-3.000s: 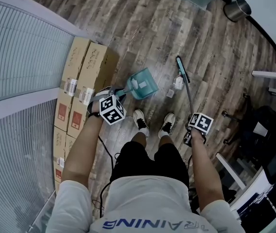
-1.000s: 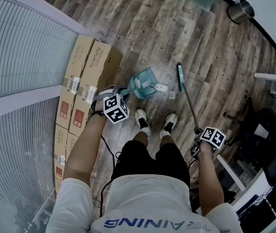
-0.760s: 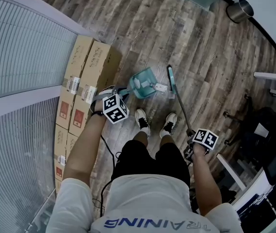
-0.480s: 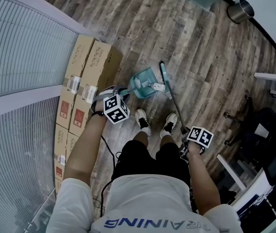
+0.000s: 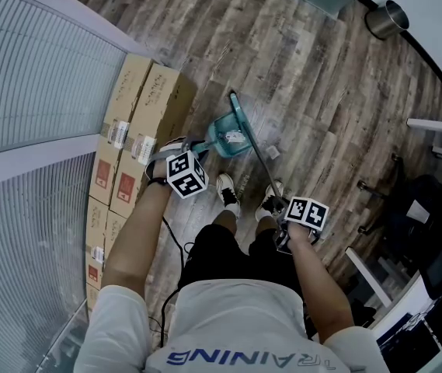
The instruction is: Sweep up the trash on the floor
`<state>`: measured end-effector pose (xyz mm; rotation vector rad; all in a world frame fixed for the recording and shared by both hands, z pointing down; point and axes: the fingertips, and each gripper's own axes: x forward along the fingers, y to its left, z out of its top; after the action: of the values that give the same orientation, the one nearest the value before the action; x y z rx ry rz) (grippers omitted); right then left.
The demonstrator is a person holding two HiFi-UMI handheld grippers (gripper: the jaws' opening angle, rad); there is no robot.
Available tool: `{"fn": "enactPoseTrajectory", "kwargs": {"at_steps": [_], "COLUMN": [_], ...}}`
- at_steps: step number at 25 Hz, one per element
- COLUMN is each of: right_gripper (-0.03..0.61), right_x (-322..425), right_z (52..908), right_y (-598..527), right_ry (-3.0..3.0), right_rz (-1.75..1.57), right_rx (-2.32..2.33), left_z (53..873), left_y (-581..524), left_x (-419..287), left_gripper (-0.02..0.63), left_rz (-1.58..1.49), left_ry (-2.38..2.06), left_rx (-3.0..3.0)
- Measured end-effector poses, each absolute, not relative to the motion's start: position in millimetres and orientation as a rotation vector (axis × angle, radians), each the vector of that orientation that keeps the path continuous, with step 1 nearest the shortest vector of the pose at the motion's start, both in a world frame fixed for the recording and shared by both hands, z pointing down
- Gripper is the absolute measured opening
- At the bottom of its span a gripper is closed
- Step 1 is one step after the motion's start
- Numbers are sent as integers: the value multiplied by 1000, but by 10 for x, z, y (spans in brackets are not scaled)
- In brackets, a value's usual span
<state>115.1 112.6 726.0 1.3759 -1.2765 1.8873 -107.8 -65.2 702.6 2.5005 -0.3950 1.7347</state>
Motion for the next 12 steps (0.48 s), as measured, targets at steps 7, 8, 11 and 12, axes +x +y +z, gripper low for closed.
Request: {"fn": "enactPoseTrajectory", "kwargs": {"at_steps": [7, 8, 11, 12], "right_gripper": [109, 109, 109, 109], "right_x": [1401, 1482, 1766, 1864], "right_z": [7191, 7175, 7120, 7098], "right_y": [1106, 1122, 1193, 1226], "right_ry": [-1318, -1317, -1292, -1279], "right_rz": [1809, 1793, 1745, 1730], "right_rx": [1374, 1376, 1400, 1411], "left_z": [7024, 7025, 7025, 7025], "left_y": [-655, -658, -669, -670], "left_x": [-1077, -1077, -1073, -1074], "left_gripper": [100, 100, 100, 100], "left_rz": [1737, 1737, 1738, 1738], "left_ry": [-396, -396, -394, -394], "left_rx": [2501, 2502, 2502, 2501]}}
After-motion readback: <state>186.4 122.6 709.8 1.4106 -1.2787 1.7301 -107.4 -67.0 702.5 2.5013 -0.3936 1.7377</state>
